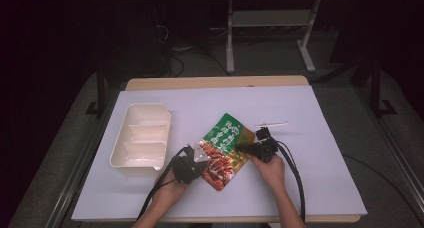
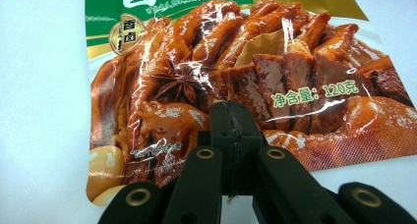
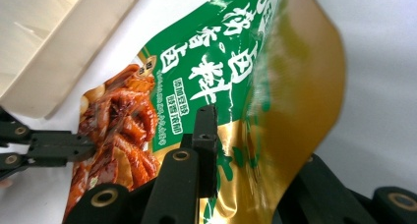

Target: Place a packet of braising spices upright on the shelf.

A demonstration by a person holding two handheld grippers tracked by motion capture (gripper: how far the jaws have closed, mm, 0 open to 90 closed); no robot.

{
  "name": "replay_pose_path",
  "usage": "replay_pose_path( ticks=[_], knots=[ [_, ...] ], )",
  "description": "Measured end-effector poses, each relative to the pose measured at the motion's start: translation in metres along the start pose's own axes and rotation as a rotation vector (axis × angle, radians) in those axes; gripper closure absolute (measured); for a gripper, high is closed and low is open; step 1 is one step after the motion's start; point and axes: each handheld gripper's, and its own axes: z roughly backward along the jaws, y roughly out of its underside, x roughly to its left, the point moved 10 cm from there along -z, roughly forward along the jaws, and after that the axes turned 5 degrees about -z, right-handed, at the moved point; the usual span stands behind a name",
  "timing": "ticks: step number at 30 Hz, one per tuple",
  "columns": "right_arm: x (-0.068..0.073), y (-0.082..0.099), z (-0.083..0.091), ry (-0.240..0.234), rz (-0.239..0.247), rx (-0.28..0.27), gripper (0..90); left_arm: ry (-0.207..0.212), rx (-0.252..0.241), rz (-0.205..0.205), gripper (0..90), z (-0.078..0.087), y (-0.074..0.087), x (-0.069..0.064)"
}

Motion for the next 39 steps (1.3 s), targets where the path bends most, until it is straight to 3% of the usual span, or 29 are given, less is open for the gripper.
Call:
replay_pose_path(
  ticks=[3,10,14,22,25,34,36,39],
  knots=[
    [0.001,-0.001,-0.002,0.006,-0.032,-0.017,73.5,0.001,0.001,0.000,90.0,0.000,0.000,0.000],
    [0.001,0.000,-0.002,0.039,-0.031,-0.050,78.8,-0.004,0.001,-0.005,90.0,0.000,0.000,0.000],
    [0.000,-0.002,0.000,0.065,-0.019,-0.062,88.4,-0.003,-0.003,-0.003,90.0,0.000,0.000,0.000],
    [0.008,-0.009,0.009,0.018,-0.002,-0.103,89.3,0.025,-0.009,0.005,90.0,0.002,0.001,0.000],
    [0.016,-0.014,0.019,-0.026,0.038,-0.114,89.4,0.040,-0.034,0.004,90.0,0.006,0.000,-0.004],
    [0.051,-0.033,0.050,-0.076,0.204,-0.155,89.5,0.062,-0.128,0.008,81.5,0.030,-0.004,-0.010],
    [0.057,-0.035,0.054,-0.085,0.216,-0.155,89.5,0.060,-0.151,-0.003,80.0,0.037,-0.004,-0.011],
    [0.074,-0.042,0.064,-0.103,0.286,-0.169,89.6,0.064,-0.188,-0.020,77.1,0.046,-0.003,-0.017]
  ],
)
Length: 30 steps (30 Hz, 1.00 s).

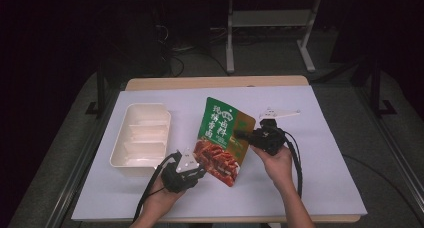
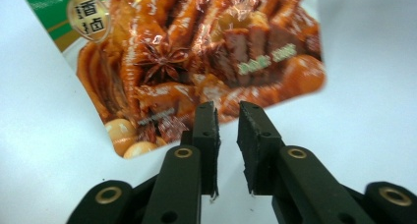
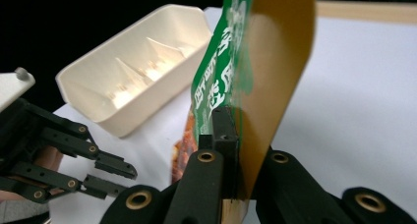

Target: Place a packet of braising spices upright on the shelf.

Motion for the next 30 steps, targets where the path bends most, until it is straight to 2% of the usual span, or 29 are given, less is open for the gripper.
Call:
replay_pose_path(
  ticks=[2,5,6,7,11,12,14,18,25,26,27,30],
  knots=[
    [0.007,-0.004,0.003,-0.008,0.028,0.002,89.6,0.005,-0.020,-0.015,74.9,0.004,0.000,-0.005],
    [0.014,-0.007,0.005,-0.016,0.057,0.000,89.7,0.018,-0.040,-0.010,72.2,0.007,0.000,-0.010],
    [0.020,-0.010,0.007,-0.019,0.092,0.004,89.7,0.023,-0.043,-0.014,71.3,0.009,0.001,-0.011],
    [0.022,-0.011,0.007,-0.019,0.108,0.004,89.7,0.038,-0.056,-0.010,70.9,0.012,0.002,-0.014],
    [0.030,-0.016,0.010,-0.026,0.144,0.009,89.7,0.052,-0.073,0.004,69.3,0.016,0.005,-0.018],
    [0.032,-0.018,0.010,-0.024,0.158,0.015,89.7,0.064,-0.091,0.009,68.4,0.018,0.006,-0.020],
    [0.034,-0.020,0.011,-0.021,0.173,0.018,89.7,0.071,-0.100,0.003,66.7,0.022,0.007,-0.021],
    [0.035,-0.024,0.012,-0.016,0.187,0.025,89.7,0.087,-0.129,0.021,62.9,0.026,0.008,-0.024],
    [0.040,-0.030,0.012,-0.007,0.202,0.031,89.7,0.094,-0.150,0.016,56.6,0.034,0.013,-0.029],
    [0.042,-0.034,0.011,-0.002,0.212,0.029,89.7,0.099,-0.158,0.019,55.6,0.036,0.014,-0.031],
    [0.042,-0.034,0.011,-0.002,0.212,0.029,89.7,0.095,-0.163,0.004,55.6,0.037,0.015,-0.030],
    [0.048,-0.043,0.009,-0.006,0.230,0.019,89.7,0.105,-0.172,0.008,52.3,0.042,0.018,-0.033]
  ],
)
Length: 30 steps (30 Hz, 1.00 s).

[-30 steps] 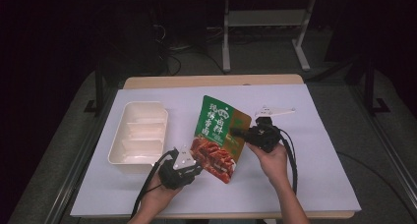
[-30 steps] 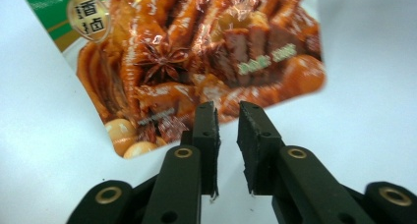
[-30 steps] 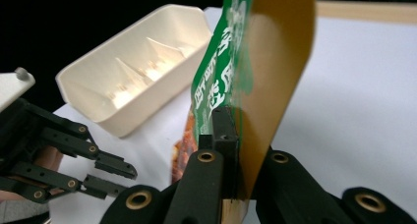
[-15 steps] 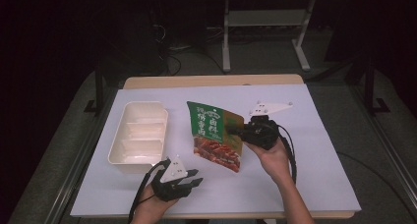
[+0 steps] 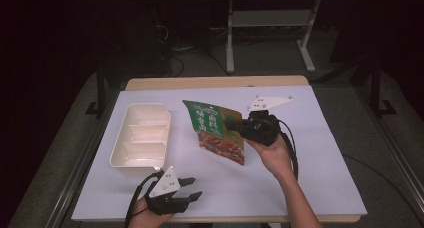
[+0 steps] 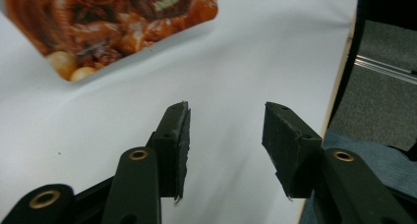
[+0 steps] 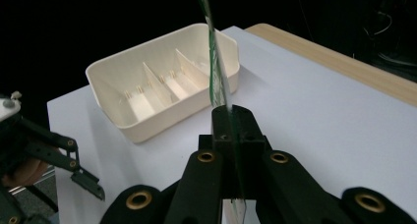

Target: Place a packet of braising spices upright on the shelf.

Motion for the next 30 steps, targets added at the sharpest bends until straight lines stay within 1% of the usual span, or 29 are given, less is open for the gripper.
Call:
replay_pose_path(
  ticks=[3,4,6,8,9,10,12,13,14,16,17,18,19,20,21,24,26,28,29,30],
  knots=[
    [0.004,-0.009,-0.003,-0.007,0.015,-0.008,89.7,0.006,-0.002,-0.007,50.6,0.003,0.002,-0.003],
    [0.007,-0.014,-0.005,-0.010,0.020,-0.011,89.7,0.009,-0.006,-0.004,50.2,0.004,0.003,-0.004],
    [0.008,-0.016,-0.006,-0.013,0.021,-0.010,89.7,0.012,-0.009,-0.010,49.9,0.005,0.004,-0.004],
    [0.015,-0.029,-0.011,-0.025,0.034,-0.020,89.7,0.019,-0.012,-0.007,49.1,0.007,0.006,-0.007],
    [0.015,-0.029,-0.011,-0.025,0.034,-0.020,89.7,0.019,-0.012,-0.007,48.9,0.007,0.006,-0.007],
    [0.019,-0.037,-0.016,-0.029,0.044,-0.024,89.7,0.023,-0.009,-0.008,48.2,0.007,0.008,-0.007],
    [0.023,-0.045,-0.021,-0.035,0.055,-0.030,89.7,0.027,-0.012,-0.016,47.4,0.008,0.010,-0.007],
    [0.023,-0.045,-0.021,-0.035,0.055,-0.030,89.7,0.027,-0.012,-0.016,47.0,0.008,0.010,-0.007],
    [0.027,-0.053,-0.026,-0.045,0.060,-0.038,89.7,0.030,-0.011,-0.020,46.4,0.010,0.012,-0.007],
    [0.031,-0.061,-0.032,-0.053,0.066,-0.046,89.7,0.027,-0.018,-0.017,45.2,0.011,0.011,-0.006],
    [0.031,-0.061,-0.032,-0.053,0.066,-0.046,89.7,0.027,-0.018,-0.017,44.8,0.011,0.011,-0.006],
    [0.036,-0.068,-0.038,-0.064,0.075,-0.050,89.7,0.029,-0.027,-0.008,44.2,0.012,0.010,-0.006],
    [0.038,-0.072,-0.042,-0.068,0.079,-0.052,89.7,0.028,-0.038,-0.001,43.8,0.012,0.009,-0.007],
    [0.038,-0.072,-0.042,-0.068,0.079,-0.052,89.7,0.028,-0.038,-0.001,43.3,0.012,0.009,-0.007],
    [0.043,-0.078,-0.049,-0.079,0.089,-0.054,89.7,0.032,-0.039,0.000,42.6,0.013,0.009,-0.007],
    [0.048,-0.085,-0.059,-0.091,0.090,-0.053,89.7,0.037,-0.032,-0.001,39.7,0.013,0.011,-0.007],
    [0.050,-0.089,-0.066,-0.099,0.094,-0.057,89.8,0.041,-0.036,-0.002,36.6,0.012,0.011,-0.007],
    [0.052,-0.091,-0.073,-0.107,0.097,-0.052,89.7,0.048,-0.032,-0.001,35.5,0.013,0.012,-0.007],
    [0.052,-0.091,-0.073,-0.107,0.097,-0.052,89.7,0.048,-0.032,-0.001,34.8,0.013,0.012,-0.007],
    [0.054,-0.093,-0.080,-0.111,0.103,-0.047,89.7,0.049,-0.032,-0.003,34.2,0.013,0.012,-0.007]
  ],
)
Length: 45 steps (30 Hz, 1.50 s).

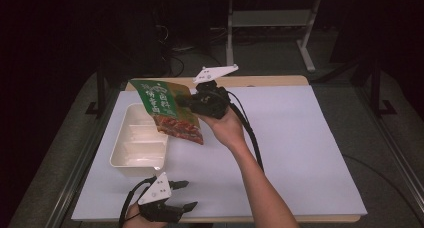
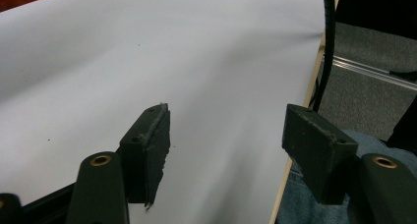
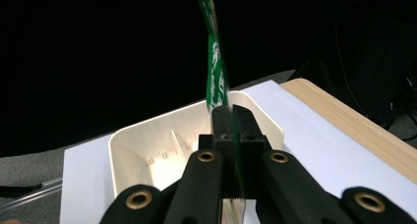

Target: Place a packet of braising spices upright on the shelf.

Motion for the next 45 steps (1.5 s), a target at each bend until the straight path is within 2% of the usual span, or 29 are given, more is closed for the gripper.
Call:
replay_pose_path(
  ticks=[4,5,7,18,25,31,32,38,45],
  knots=[
    [0.001,-0.003,-0.009,-0.009,-0.003,0.000,89.7,0.003,-0.001,-0.008,32.6,0.000,0.000,0.000],
    [0.001,-0.007,-0.017,-0.014,-0.004,-0.004,89.7,0.003,-0.004,-0.011,32.0,0.000,0.000,0.000],
    [0.002,-0.008,-0.020,-0.019,-0.006,-0.002,89.7,0.004,-0.007,-0.016,31.8,0.000,-0.001,-0.001],
    [0.011,-0.023,-0.065,-0.048,0.009,-0.007,89.7,-0.001,-0.013,-0.037,30.7,0.003,-0.001,0.001],
    [0.016,-0.023,-0.088,-0.069,0.001,-0.003,89.8,-0.005,-0.018,-0.049,30.3,0.003,-0.002,0.000],
    [0.017,-0.020,-0.100,-0.079,-0.012,-0.003,89.8,-0.003,-0.021,-0.041,29.5,0.003,-0.002,-0.001],
    [0.017,-0.019,-0.104,-0.084,-0.017,-0.007,89.7,-0.001,-0.033,-0.029,29.4,0.002,-0.004,-0.002],
    [0.016,-0.017,-0.112,-0.093,-0.027,-0.011,89.7,0.002,-0.026,-0.038,28.9,0.002,-0.003,-0.003],
    [0.014,-0.012,-0.122,-0.093,-0.062,-0.013,89.7,0.006,-0.018,-0.048,28.7,0.002,-0.003,-0.003]
  ],
)
